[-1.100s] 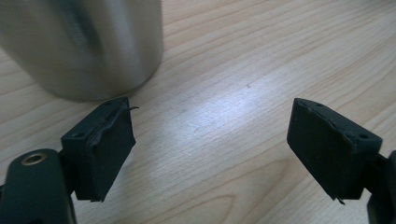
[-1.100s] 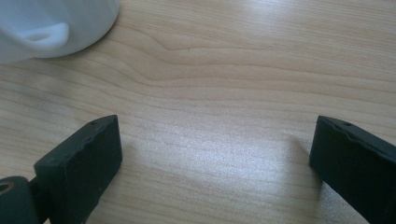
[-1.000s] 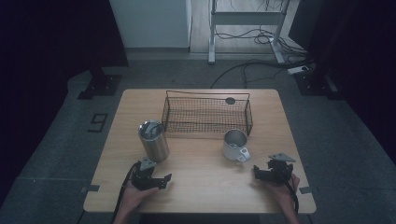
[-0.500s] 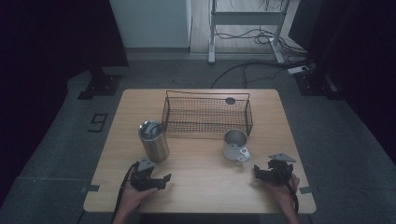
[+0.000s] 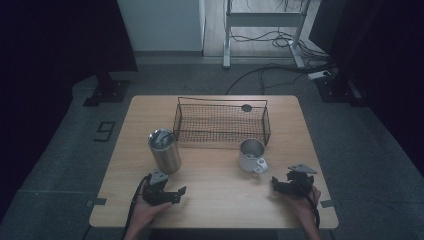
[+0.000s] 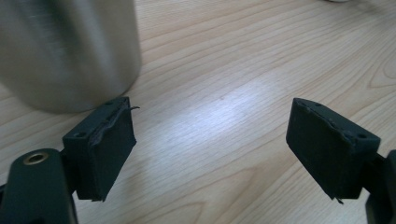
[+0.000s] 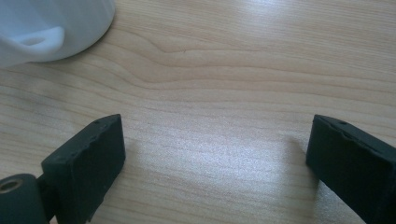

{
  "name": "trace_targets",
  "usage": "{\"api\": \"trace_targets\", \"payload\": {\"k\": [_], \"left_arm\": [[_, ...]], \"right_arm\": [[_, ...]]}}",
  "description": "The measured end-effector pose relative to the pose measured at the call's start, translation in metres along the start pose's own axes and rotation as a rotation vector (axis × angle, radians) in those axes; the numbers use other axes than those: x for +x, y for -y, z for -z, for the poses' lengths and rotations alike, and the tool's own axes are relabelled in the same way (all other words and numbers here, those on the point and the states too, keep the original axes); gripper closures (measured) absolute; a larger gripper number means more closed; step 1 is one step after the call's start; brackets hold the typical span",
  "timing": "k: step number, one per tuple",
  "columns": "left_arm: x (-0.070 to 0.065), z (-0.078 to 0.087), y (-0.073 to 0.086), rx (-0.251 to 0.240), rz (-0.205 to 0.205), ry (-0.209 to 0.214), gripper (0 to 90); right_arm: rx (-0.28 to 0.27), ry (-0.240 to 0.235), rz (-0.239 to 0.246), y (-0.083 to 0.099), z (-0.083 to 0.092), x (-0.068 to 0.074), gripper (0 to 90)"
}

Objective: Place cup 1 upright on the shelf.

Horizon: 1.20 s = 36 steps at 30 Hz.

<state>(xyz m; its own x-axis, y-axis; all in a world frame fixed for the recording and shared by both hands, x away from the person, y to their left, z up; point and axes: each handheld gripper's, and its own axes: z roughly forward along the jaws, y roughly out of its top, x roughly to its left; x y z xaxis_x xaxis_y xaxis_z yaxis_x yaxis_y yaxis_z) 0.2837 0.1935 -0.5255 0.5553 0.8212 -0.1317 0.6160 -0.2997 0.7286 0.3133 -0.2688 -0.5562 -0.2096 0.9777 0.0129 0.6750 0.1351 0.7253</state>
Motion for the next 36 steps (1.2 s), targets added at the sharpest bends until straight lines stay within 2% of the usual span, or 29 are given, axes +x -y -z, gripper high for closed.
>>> {"api": "trace_targets", "payload": {"k": [5,9,13,20,24,25,29,36], "left_arm": [[-0.007,-0.001,-0.006,-0.009,-0.02,0.012,15.5],[-0.007,0.002,-0.009,-0.024,-0.015,0.007,15.4],[-0.004,0.009,-0.017,-0.054,-0.011,0.008,15.2],[0.002,0.019,-0.027,-0.077,-0.02,-0.001,14.9],[0.007,0.027,-0.031,-0.1,-0.011,-0.005,14.9],[0.007,0.027,-0.031,-0.1,-0.011,-0.005,14.9],[0.013,0.031,-0.032,-0.113,0.02,-0.052,14.0],[0.02,0.036,-0.031,-0.131,0.017,-0.056,11.3]], "right_arm": [[0.0,0.0,0.0,0.0,0.0,0.0,4.4],[0.0,0.0,0.0,0.0,0.0,0.0,4.4],[-0.001,0.001,-0.001,0.0,0.0,0.0,4.7],[-0.001,0.001,-0.001,0.0,0.0,0.0,4.7],[-0.001,0.002,-0.002,0.0,0.0,0.0,4.8],[-0.001,0.003,-0.002,0.0,0.0,0.0,4.8],[0.0,0.004,-0.006,0.0,0.0,0.0,4.8],[-0.001,0.003,-0.004,0.0,0.0,-0.001,4.9]]}}
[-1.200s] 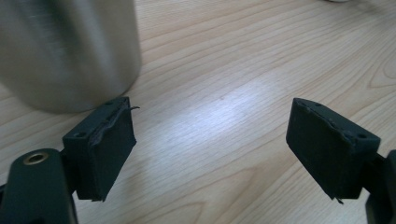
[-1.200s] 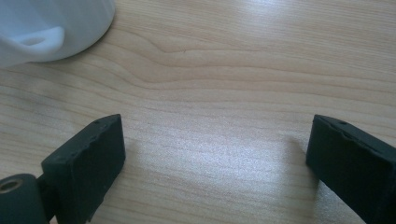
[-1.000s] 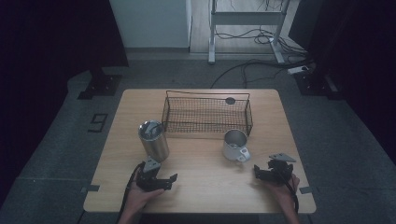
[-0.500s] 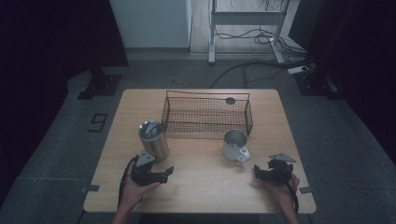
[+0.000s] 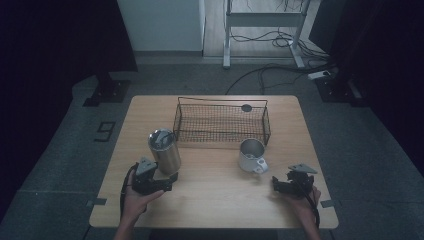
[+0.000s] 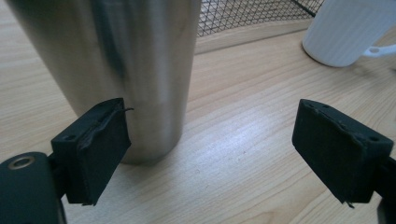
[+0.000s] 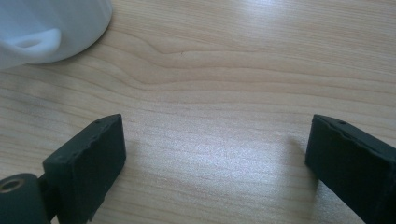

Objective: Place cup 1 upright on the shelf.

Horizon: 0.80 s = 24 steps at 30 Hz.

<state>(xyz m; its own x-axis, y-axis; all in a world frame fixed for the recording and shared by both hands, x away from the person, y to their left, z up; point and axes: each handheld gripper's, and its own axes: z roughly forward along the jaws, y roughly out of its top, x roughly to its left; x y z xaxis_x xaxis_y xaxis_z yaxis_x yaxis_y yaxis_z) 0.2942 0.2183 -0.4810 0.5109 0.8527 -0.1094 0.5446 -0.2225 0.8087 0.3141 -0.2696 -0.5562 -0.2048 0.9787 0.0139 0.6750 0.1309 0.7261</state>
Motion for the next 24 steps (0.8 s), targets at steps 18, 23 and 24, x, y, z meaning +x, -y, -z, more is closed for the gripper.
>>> {"api": "trace_targets", "payload": {"k": [18,23,24], "left_arm": [[0.022,0.007,-0.001,-0.015,0.036,-0.058,5.8],[0.027,0.003,-0.003,-0.01,0.041,-0.067,4.4],[0.027,0.002,-0.004,-0.011,0.04,-0.065,4.4]], "right_arm": [[0.0,0.003,-0.002,0.0,0.0,0.0,5.4],[0.0,0.003,-0.002,0.0,0.0,0.0,5.4],[0.0,0.003,-0.002,0.0,0.0,0.0,5.4]]}}
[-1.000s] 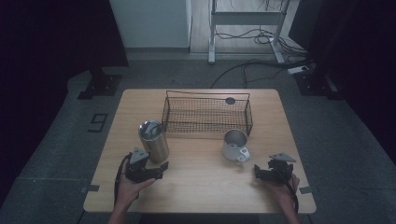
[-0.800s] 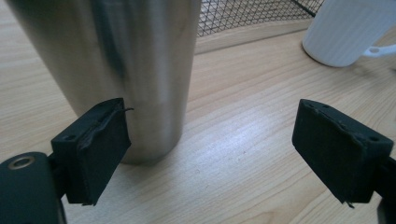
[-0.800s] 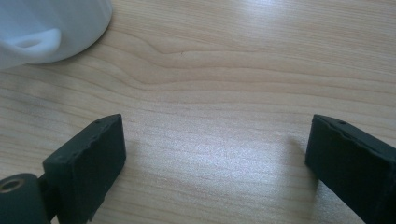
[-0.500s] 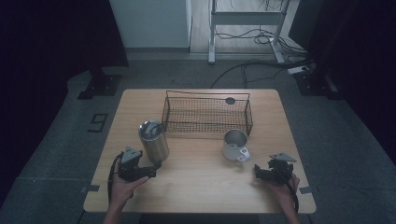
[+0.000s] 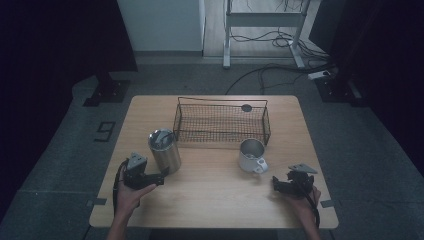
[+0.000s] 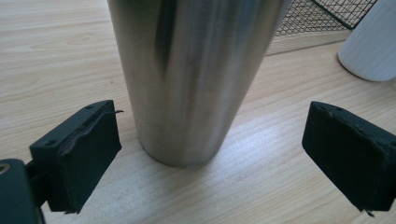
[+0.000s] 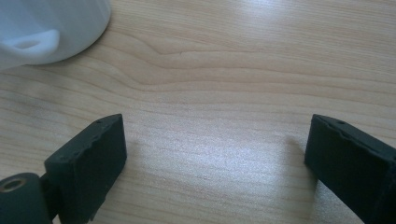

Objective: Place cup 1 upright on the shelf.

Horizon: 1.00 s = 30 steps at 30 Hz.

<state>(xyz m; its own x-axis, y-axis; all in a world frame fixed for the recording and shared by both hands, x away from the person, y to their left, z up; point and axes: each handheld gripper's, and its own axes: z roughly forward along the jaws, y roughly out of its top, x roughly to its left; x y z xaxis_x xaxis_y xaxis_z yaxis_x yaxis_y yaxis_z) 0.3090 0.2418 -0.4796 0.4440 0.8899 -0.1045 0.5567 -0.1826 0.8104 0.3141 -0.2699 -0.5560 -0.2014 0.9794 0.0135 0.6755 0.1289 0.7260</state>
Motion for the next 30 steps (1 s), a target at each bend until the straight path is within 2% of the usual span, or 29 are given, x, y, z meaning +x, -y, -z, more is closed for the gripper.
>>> {"api": "trace_targets", "payload": {"k": [11,19,30], "left_arm": [[0.004,-0.009,-0.009,0.007,-0.014,0.016,1.5],[0.007,-0.016,-0.016,0.004,-0.007,-0.003,1.4],[0.01,-0.024,-0.024,-0.007,-0.02,-0.016,1.3]], "right_arm": [[0.0,0.0,0.0,0.0,0.0,0.0,5.4],[0.0,0.0,0.0,0.0,0.0,0.0,5.4],[0.0,0.0,0.0,0.0,0.0,0.0,5.3]]}}
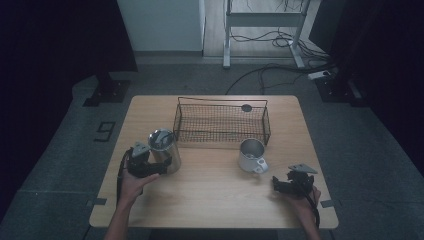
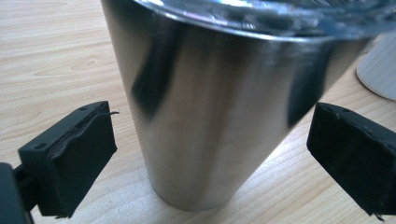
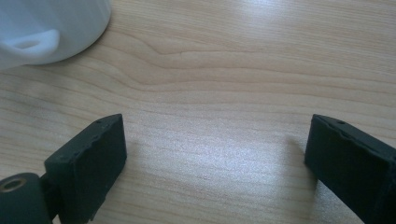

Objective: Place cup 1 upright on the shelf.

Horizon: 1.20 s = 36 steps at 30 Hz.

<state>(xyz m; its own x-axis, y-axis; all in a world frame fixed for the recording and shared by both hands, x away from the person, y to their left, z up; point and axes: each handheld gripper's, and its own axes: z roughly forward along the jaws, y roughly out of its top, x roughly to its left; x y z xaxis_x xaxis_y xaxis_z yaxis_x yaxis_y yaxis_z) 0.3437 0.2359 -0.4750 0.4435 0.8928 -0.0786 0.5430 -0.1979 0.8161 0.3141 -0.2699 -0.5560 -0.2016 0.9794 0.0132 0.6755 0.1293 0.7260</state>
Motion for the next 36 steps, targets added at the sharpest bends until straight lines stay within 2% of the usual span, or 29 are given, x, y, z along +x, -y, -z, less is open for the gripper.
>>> {"api": "trace_targets", "payload": {"k": [14,28,36], "left_arm": [[-0.002,-0.013,-0.01,-0.002,-0.014,-0.008,1.0],[0.0,-0.032,-0.012,-0.015,0.003,-0.003,0.0],[0.001,-0.034,-0.011,-0.046,-0.035,0.005,2.8]], "right_arm": [[0.0,0.0,0.0,0.0,0.0,0.0,5.4],[0.0,0.0,0.0,0.0,0.0,0.0,5.4],[0.0,0.0,0.0,0.0,0.0,0.0,5.4]]}}
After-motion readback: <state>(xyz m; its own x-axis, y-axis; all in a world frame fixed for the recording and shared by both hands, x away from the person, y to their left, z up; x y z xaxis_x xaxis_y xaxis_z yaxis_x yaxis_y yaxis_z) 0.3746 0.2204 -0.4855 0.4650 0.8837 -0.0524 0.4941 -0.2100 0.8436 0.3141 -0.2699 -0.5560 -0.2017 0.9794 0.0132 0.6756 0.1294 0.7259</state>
